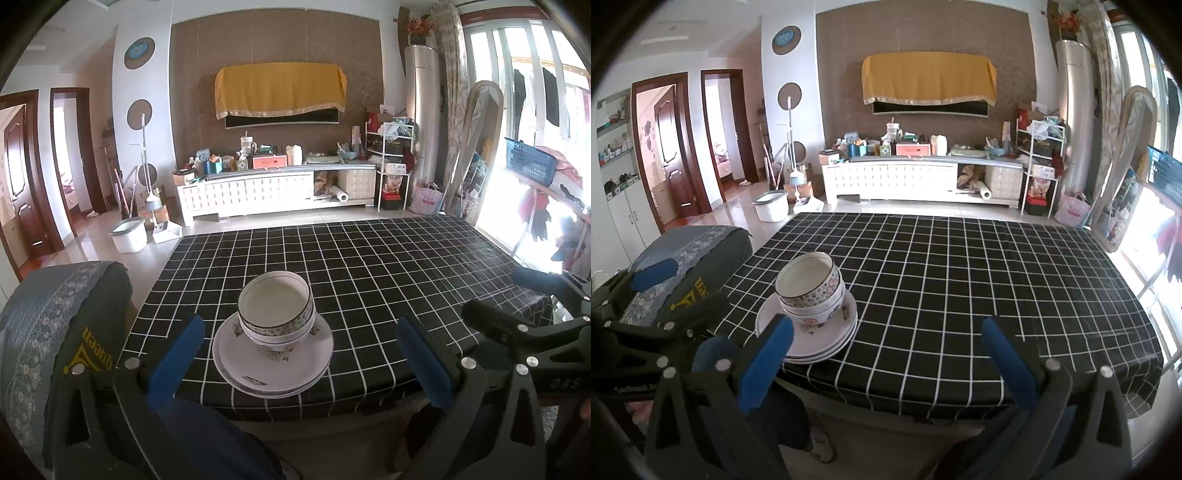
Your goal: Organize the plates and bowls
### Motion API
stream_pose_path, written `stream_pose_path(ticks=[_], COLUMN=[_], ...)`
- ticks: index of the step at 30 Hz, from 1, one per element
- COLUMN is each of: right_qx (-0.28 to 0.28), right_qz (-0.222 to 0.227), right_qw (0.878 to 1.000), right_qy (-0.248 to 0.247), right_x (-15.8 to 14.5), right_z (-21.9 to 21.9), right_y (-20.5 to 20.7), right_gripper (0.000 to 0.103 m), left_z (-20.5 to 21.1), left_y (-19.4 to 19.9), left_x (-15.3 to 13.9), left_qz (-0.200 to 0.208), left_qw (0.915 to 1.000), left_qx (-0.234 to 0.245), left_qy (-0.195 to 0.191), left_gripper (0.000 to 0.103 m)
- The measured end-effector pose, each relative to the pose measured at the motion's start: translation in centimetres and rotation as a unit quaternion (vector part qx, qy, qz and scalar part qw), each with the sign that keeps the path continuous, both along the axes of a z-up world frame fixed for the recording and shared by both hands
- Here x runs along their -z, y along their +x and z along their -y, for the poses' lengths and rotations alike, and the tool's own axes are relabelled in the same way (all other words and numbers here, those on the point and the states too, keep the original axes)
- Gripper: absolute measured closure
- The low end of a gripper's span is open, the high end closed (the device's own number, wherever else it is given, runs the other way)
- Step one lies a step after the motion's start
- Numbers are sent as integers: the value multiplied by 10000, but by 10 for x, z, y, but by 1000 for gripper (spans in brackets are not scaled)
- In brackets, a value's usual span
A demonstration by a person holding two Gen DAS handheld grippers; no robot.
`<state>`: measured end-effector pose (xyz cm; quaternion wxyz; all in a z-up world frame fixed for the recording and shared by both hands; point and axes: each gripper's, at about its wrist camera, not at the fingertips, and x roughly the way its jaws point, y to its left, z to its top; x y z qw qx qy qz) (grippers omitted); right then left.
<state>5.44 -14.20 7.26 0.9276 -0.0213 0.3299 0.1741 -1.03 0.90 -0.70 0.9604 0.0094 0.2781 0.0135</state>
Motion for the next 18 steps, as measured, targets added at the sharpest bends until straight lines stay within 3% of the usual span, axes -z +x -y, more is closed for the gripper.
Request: stream_pose_path(ticks=[18], right_qx=[12], right_qz=[-9], right_qw=[10000], right_qy=[3], right_x=[1], right_z=[1], right_y=[0], right_gripper=[0], left_z=[3], left_y=[-1], left_x=[-1], left_qz=[-46], left_qw=[10000], left_qx=[-16], left_qy=[-24], left_gripper=[0])
